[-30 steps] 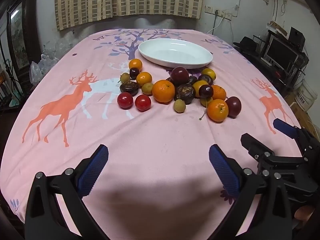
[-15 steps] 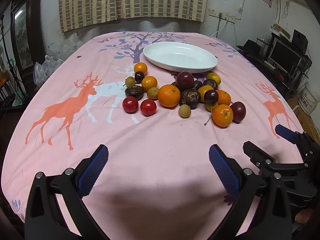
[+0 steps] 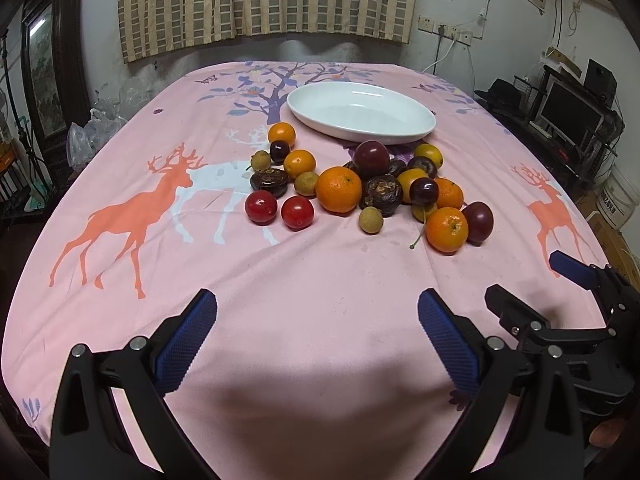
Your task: Organize fruits
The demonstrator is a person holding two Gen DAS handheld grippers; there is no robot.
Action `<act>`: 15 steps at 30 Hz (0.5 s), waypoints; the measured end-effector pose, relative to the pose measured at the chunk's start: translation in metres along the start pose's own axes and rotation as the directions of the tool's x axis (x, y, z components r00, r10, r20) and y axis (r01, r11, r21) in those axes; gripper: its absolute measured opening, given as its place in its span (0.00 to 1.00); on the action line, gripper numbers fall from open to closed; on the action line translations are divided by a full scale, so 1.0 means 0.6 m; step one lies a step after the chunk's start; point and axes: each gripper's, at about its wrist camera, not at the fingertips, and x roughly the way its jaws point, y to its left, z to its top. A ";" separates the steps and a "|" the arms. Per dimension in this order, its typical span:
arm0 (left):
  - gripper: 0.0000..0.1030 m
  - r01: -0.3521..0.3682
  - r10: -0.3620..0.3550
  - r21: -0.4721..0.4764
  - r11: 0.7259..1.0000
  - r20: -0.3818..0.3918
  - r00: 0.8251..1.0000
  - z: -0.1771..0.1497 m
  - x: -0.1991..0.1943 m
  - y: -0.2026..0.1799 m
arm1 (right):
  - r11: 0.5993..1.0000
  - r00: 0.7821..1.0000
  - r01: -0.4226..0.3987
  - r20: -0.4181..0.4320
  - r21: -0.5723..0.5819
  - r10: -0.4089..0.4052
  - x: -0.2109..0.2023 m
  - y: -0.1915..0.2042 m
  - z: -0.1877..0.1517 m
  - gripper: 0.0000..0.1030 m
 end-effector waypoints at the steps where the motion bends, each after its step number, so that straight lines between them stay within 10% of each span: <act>1: 0.96 0.000 0.000 0.000 1.000 0.000 1.000 0.000 0.000 0.000 | 1.000 1.000 0.000 0.000 0.000 0.000 0.000 0.000 0.000 0.97; 15: 0.96 0.000 0.000 -0.001 1.000 -0.003 1.000 -0.003 0.002 0.002 | 1.000 1.000 0.000 0.000 0.000 0.000 -0.001 0.000 -0.002 0.97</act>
